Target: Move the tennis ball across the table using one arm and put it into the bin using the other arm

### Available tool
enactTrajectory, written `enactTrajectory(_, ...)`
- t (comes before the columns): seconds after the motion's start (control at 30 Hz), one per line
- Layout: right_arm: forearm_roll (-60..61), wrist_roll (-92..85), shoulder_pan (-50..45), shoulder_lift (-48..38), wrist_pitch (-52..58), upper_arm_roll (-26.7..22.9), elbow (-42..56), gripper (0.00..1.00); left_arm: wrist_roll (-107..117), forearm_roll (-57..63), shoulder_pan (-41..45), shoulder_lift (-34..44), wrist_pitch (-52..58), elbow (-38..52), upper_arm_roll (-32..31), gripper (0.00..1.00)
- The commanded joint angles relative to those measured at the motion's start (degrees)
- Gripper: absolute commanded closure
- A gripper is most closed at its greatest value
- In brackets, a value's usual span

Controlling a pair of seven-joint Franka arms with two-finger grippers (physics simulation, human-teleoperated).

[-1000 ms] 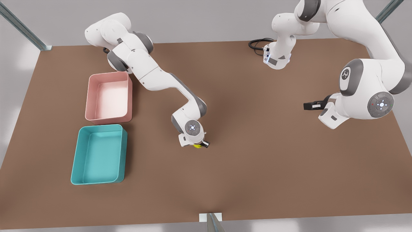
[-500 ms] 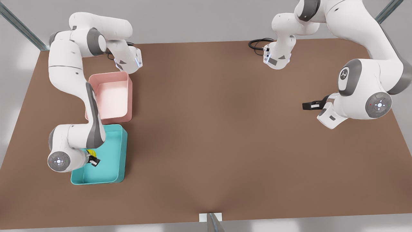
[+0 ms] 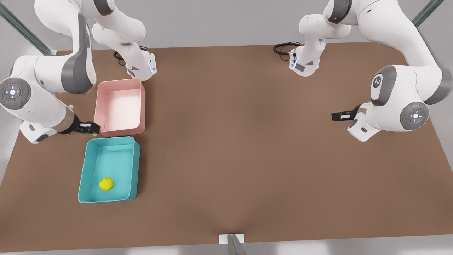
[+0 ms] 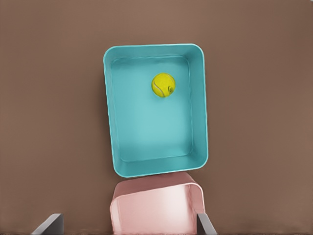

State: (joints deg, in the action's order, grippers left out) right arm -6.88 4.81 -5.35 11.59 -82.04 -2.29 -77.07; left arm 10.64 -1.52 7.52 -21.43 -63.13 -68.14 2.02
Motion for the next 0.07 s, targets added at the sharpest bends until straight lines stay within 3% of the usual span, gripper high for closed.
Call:
enactTrajectory(0.0,1.2,-15.2,-0.2,-1.0,5.3,-0.8,-0.4,0.00,0.3,0.0,0.0,0.1,0.1,0.0,0.0,0.00)
enactTrajectory(0.03,1.4,-15.2,0.1,-1.0,5.3,-0.8,-0.4,0.00,0.3,0.0,0.0,0.1,0.1,0.0,0.0,0.00)
